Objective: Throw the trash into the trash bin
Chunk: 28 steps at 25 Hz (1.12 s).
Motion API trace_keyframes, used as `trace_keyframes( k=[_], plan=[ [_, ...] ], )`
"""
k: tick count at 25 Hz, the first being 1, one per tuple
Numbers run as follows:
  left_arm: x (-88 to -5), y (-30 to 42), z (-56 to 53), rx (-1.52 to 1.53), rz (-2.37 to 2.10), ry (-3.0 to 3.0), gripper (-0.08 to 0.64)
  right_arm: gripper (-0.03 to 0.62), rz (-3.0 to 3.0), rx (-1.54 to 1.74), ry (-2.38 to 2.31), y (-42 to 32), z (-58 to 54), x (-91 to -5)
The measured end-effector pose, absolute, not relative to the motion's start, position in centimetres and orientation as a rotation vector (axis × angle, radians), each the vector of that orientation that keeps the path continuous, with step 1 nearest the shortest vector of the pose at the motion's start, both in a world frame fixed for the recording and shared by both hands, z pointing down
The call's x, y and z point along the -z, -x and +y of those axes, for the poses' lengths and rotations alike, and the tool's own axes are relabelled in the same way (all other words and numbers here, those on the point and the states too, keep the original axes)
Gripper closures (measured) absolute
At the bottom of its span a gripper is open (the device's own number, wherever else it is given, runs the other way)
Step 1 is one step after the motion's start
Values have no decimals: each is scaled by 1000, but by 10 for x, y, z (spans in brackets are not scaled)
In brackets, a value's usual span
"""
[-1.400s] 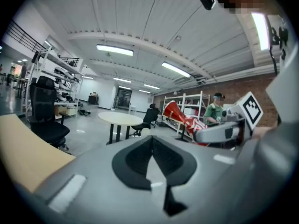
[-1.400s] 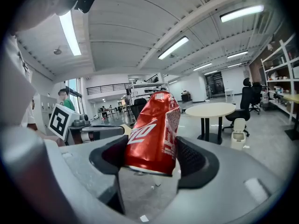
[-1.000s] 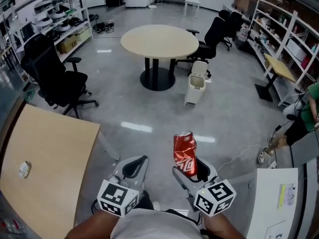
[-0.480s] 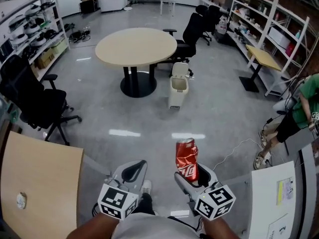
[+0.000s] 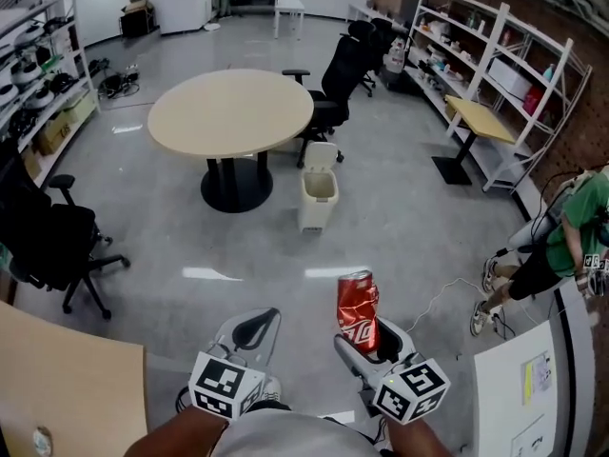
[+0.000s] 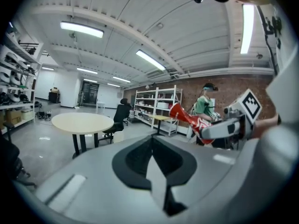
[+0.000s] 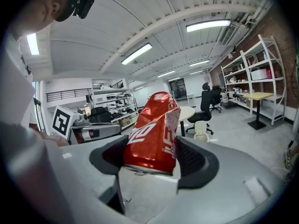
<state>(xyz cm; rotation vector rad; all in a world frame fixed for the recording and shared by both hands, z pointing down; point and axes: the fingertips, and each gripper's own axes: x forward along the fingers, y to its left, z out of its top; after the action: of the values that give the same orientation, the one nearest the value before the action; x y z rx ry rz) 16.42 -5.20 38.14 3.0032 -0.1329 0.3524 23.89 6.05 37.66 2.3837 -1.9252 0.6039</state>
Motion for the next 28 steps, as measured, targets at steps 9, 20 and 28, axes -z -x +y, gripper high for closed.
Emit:
trace_keyframes(
  k=[9,20,28],
  plan=[
    [-378,-204,-107,-341,-70,-3007,552,272,-1871,-591,-2446,-275,9,-372],
    [-395,-244,-117,-386,-15,-2945,552,272,-1834,-655,-2427,-309,-6,-390],
    [-397,-291,-132,-419,-75,-2963,552,273,-1895,-639,-2382,-364,-27,-391]
  ],
)
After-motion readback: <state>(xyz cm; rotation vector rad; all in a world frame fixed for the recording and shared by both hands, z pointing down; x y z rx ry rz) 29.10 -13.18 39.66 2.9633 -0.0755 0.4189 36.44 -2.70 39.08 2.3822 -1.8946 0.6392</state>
